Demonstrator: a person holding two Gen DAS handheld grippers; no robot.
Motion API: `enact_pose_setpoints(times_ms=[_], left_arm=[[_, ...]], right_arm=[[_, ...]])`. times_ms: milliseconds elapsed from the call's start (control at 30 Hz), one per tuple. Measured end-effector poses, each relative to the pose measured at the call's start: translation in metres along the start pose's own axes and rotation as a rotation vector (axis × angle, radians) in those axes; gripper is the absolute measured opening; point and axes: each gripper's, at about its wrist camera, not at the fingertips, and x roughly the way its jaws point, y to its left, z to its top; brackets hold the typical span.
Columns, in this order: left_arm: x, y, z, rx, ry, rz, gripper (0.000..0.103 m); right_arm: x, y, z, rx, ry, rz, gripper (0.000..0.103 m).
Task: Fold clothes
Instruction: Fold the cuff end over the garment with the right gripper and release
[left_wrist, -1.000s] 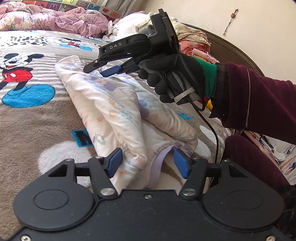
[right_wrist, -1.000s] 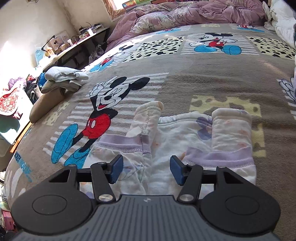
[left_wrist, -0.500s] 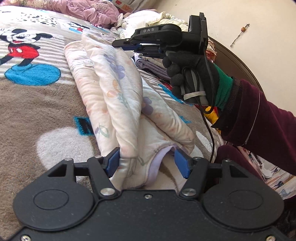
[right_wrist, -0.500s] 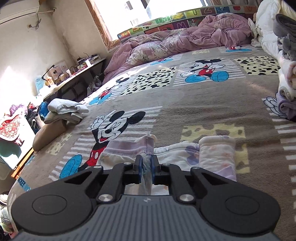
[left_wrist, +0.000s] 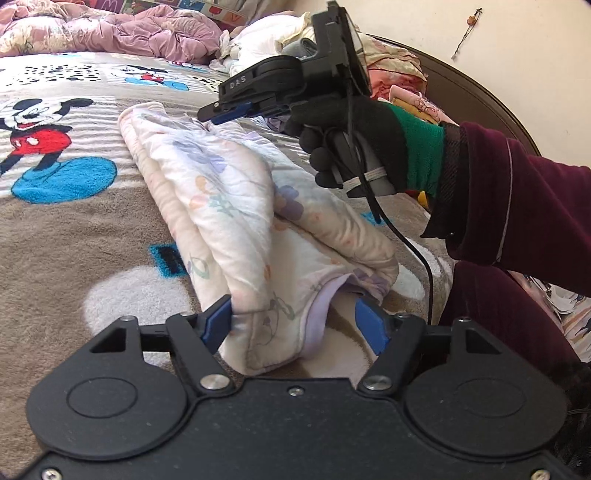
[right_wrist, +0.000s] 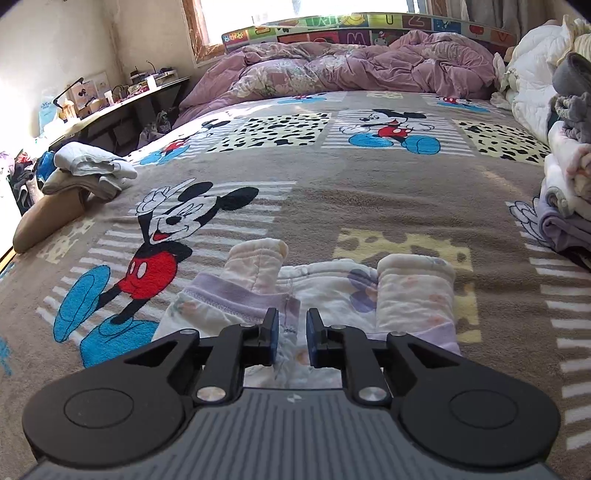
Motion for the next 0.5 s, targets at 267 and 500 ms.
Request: enact_pose_setpoints(times_ms=[267, 500], left_arm=[[-0.007, 0.011, 0.036, -0.034, -0.138, 0.062, 0.067], [0.035, 0.056, 0.100, -0.184, -0.146, 0.122, 0.055]], right_arm=[[-0.069, 0.021, -0.022, -0.189, -0.097, 0.130, 0.021], [-0.072, 0.054, -0.086, -0.444, -0.014, 0.064, 0.021]])
